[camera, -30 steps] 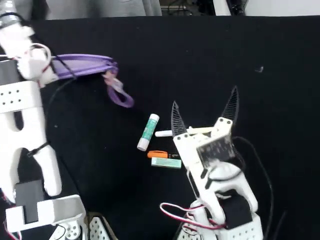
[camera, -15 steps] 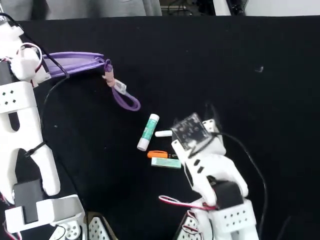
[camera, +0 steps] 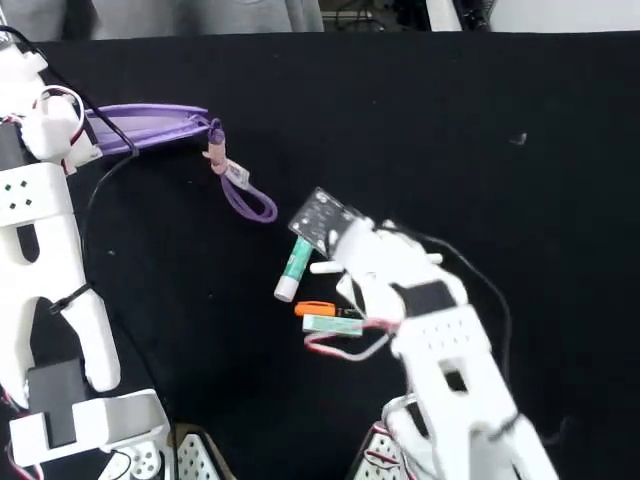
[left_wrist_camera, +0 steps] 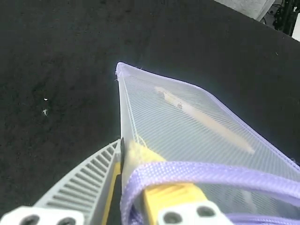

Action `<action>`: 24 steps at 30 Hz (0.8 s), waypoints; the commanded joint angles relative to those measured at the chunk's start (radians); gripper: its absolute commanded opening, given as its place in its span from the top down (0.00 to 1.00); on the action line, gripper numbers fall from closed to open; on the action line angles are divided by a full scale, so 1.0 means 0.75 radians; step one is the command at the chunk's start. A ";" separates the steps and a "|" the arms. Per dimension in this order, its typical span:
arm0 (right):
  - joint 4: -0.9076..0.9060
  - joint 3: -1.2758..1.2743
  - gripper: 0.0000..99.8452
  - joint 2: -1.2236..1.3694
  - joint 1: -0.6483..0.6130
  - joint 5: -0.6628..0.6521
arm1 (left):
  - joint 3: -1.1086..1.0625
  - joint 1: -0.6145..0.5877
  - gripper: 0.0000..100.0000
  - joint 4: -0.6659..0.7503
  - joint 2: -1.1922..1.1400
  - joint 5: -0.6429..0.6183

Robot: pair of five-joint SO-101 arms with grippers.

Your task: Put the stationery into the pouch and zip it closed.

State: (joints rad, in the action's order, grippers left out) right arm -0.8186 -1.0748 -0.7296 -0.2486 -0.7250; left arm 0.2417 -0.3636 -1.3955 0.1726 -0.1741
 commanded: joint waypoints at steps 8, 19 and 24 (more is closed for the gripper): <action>-0.250 0.517 0.70 0.707 0.014 -0.260 | 0.050 0.036 0.97 0.039 0.008 -0.014; -0.250 0.840 0.70 1.132 0.023 -0.266 | 0.050 0.046 0.97 0.039 0.008 -0.014; -0.254 0.928 0.73 1.331 0.025 -0.329 | 0.050 0.046 0.97 0.039 0.008 -0.014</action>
State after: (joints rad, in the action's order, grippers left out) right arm -1.0012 -0.4442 0.2248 -0.2455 -0.9413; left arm 0.2417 -0.3406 -1.3955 0.1726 -0.1741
